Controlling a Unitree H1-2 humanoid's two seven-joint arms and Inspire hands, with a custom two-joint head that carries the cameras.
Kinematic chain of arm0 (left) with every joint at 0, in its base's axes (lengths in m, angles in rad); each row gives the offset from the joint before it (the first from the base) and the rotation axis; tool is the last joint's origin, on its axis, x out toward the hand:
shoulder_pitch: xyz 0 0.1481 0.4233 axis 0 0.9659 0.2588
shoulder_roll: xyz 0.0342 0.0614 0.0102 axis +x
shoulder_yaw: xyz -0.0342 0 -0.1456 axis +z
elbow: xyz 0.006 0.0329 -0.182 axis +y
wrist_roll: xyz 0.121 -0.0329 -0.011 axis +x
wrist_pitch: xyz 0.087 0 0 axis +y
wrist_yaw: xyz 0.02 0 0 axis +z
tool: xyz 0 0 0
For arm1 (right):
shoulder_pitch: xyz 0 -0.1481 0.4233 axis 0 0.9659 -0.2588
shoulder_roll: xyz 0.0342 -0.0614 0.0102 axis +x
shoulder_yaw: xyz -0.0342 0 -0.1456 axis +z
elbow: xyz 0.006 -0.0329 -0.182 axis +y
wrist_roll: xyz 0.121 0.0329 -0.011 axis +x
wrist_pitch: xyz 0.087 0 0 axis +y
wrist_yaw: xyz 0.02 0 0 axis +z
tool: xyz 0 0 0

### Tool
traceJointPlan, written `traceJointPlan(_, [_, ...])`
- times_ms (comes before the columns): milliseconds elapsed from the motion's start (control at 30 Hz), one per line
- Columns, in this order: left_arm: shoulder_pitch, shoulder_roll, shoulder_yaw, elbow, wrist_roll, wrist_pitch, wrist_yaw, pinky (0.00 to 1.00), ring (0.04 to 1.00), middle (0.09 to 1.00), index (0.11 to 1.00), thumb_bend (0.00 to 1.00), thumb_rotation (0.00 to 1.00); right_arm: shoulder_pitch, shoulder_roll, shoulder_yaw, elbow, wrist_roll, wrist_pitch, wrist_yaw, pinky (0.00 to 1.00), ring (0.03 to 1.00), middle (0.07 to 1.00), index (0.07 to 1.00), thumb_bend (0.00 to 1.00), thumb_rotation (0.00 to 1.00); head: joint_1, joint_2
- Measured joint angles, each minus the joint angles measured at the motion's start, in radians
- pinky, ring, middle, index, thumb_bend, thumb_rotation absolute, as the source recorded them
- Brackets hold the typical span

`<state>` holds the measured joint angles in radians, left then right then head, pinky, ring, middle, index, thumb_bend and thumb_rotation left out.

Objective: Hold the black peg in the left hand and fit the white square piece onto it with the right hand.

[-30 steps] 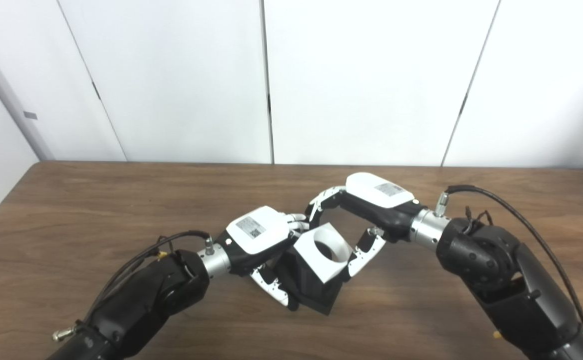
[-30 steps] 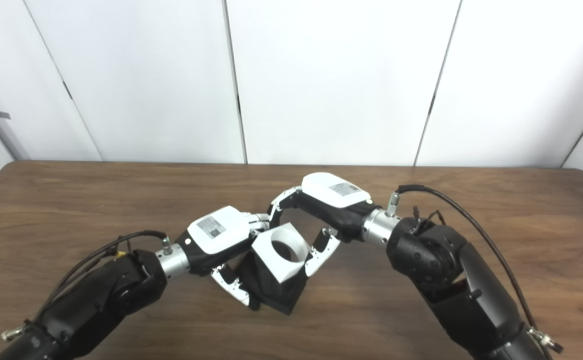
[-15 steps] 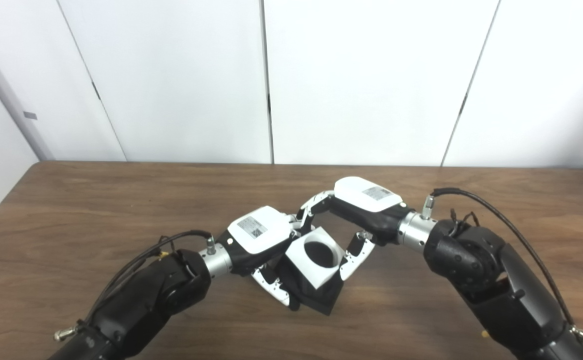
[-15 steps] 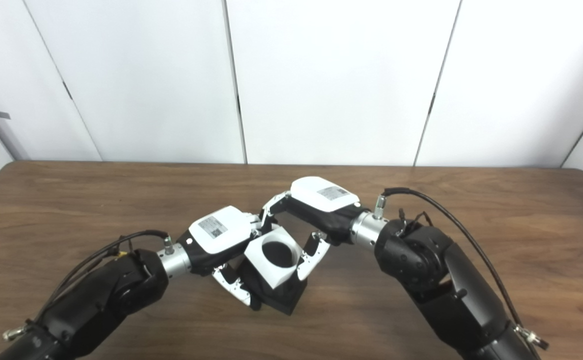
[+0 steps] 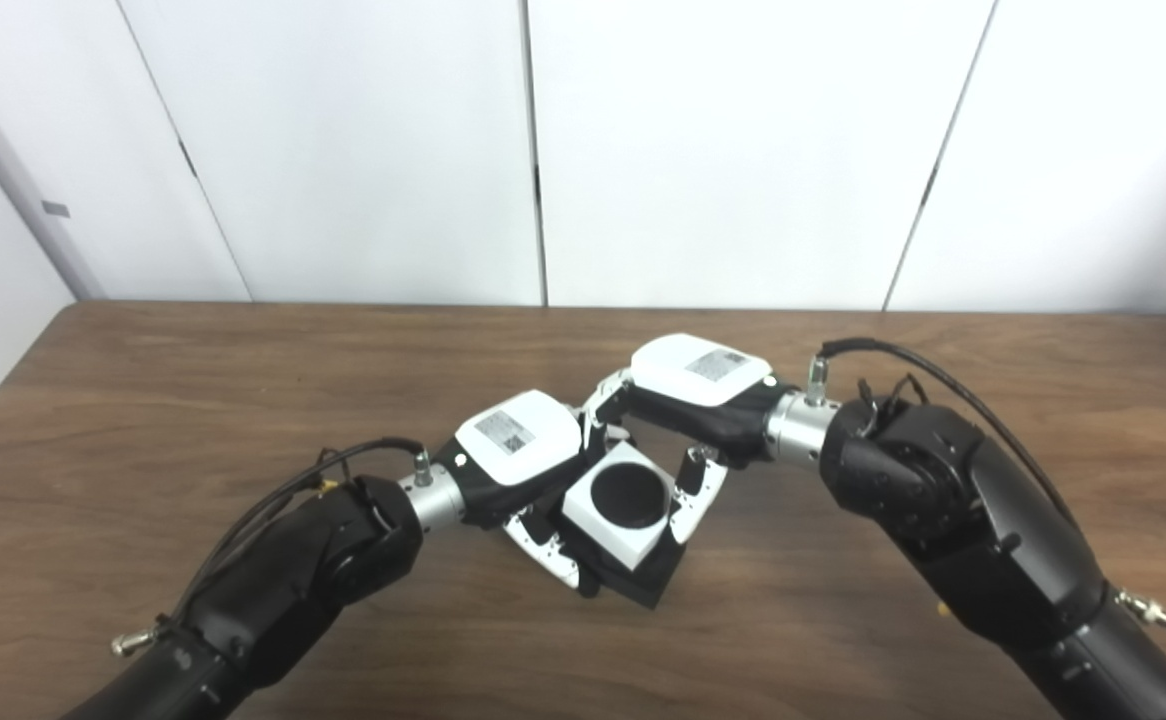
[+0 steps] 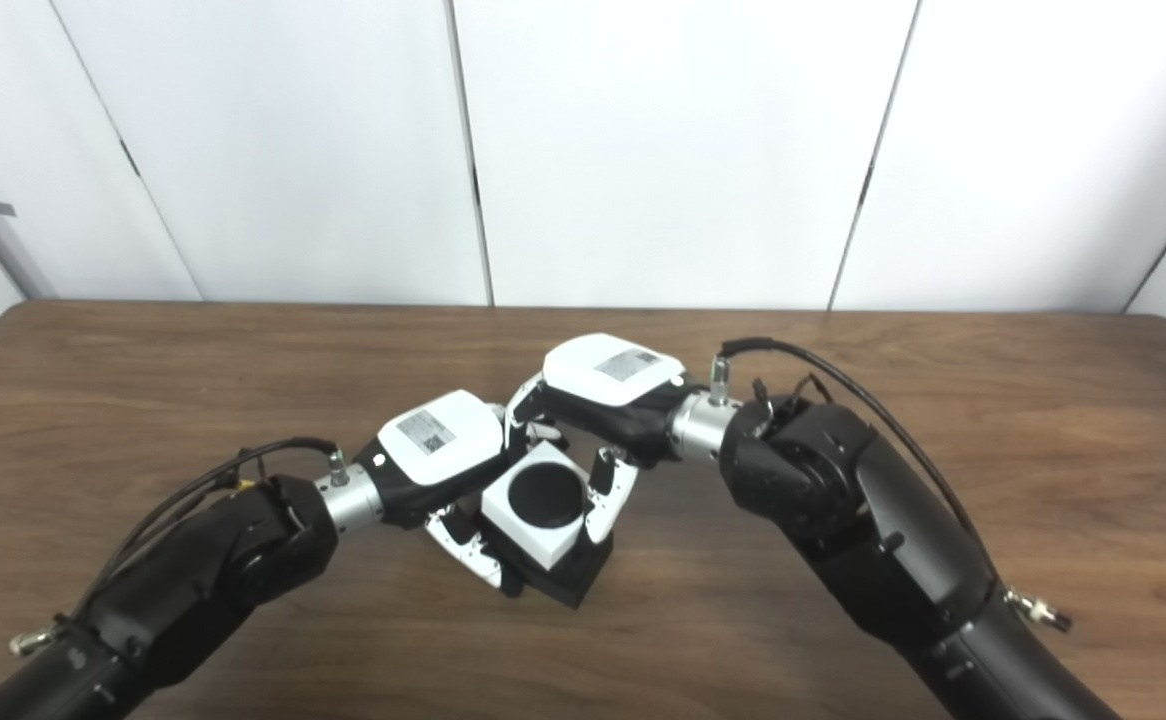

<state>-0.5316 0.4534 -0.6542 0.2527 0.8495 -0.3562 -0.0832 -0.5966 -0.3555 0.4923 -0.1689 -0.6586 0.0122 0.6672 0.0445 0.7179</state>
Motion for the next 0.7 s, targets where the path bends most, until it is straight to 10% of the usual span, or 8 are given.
traceJointPlan(200, [0.0, 0.0, 0.0, 0.0, 0.0, 0.0, 0.0, 0.75, 0.892, 0.862, 0.494, 0.52, 0.08, -0.018, -0.002, 0.007, -0.012, -0.01, 0.026, 0.049, 0.83, 0.834, 0.777, 0.491, 0.52, 0.16, -0.002, 0.0])
traceJointPlan(367, [0.001, 0.0, 0.001, 0.0, 0.0, 0.001, -0.003, 0.75, 0.885, 0.867, 0.493, 0.52, 0.08, -0.024, -0.011, 0.008, -0.016, -0.004, 0.04, 0.082, 0.79, 0.837, 0.805, 0.694, 0.87, 0.42, -0.005, 0.0])
traceJointPlan(700, [0.001, 0.0, 0.006, 0.0, -0.005, 0.005, -0.018, 0.77, 0.897, 0.868, 0.493, 0.52, 0.08, -0.014, -0.014, 0.0, -0.017, 0.008, 0.051, 0.089, 0.81, 0.849, 0.839, 0.768, 0.91, 0.35, -0.008, 0.003])
